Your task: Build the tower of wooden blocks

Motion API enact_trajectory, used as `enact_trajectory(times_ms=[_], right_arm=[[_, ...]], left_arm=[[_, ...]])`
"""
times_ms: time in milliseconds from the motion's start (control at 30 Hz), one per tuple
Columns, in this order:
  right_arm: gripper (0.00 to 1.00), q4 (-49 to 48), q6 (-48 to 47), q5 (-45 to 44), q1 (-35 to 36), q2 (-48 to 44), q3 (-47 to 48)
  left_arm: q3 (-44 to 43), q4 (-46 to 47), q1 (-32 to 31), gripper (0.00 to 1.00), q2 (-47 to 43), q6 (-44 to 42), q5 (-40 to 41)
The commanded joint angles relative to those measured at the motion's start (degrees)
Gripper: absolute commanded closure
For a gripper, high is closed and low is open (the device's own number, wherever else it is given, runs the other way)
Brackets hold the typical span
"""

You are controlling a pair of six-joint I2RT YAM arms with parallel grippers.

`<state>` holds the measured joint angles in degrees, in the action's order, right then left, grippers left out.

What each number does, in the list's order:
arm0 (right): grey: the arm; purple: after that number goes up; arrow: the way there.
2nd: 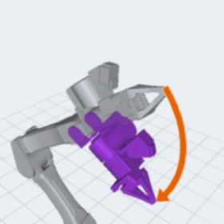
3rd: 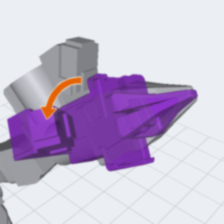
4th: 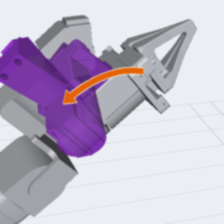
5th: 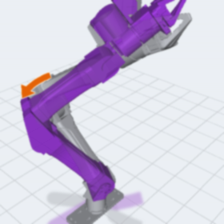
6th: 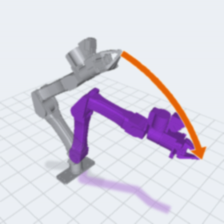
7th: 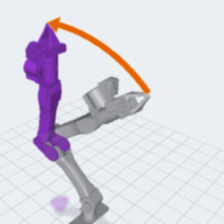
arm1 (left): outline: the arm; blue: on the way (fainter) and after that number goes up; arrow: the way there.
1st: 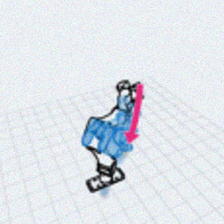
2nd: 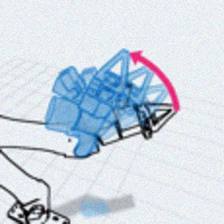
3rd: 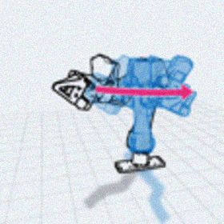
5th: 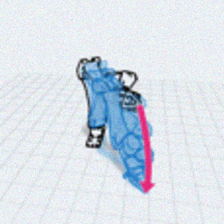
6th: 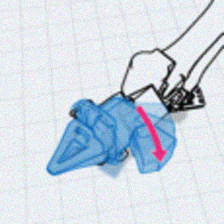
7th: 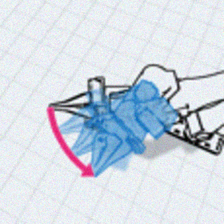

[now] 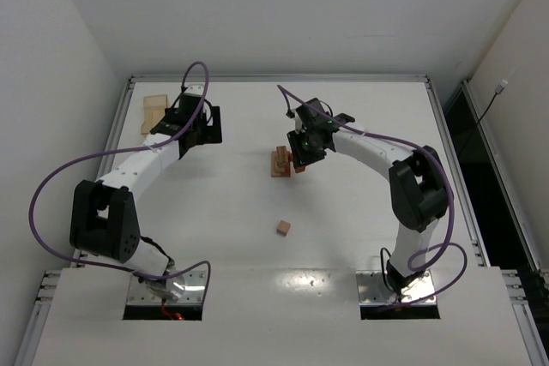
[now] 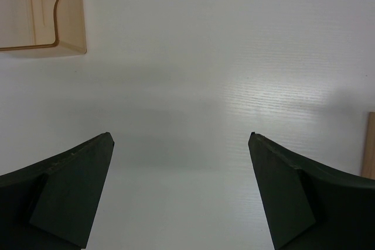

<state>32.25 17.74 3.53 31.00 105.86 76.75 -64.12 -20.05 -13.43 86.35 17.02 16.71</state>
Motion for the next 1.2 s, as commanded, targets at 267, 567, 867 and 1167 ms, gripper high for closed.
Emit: enact_trajectory(times_ms=[267, 567, 867, 1167], right_arm=[[1.0, -1.2, 1.1, -0.3, -0.2, -4.0, -0.4], [1.0, -1.2, 0.5, 1.4, 0.4, -2.9, 0.8], [1.0, -1.2, 0.5, 2.4, 0.4, -2.9, 0.8], [1.0, -1.2, 1.2, -1.7, 0.4, -4.1, -0.6]], left_arm=[[0.0, 1.7, 0.3, 0.0, -2.1, 0.0, 0.1], [0.0, 1.7, 0.3, 0.0, -2.1, 0.0, 0.6], [0.0, 1.7, 0.3, 0.0, -2.1, 0.0, 0.6], [0.0, 1.7, 0.3, 0.0, -2.1, 0.0, 0.6]])
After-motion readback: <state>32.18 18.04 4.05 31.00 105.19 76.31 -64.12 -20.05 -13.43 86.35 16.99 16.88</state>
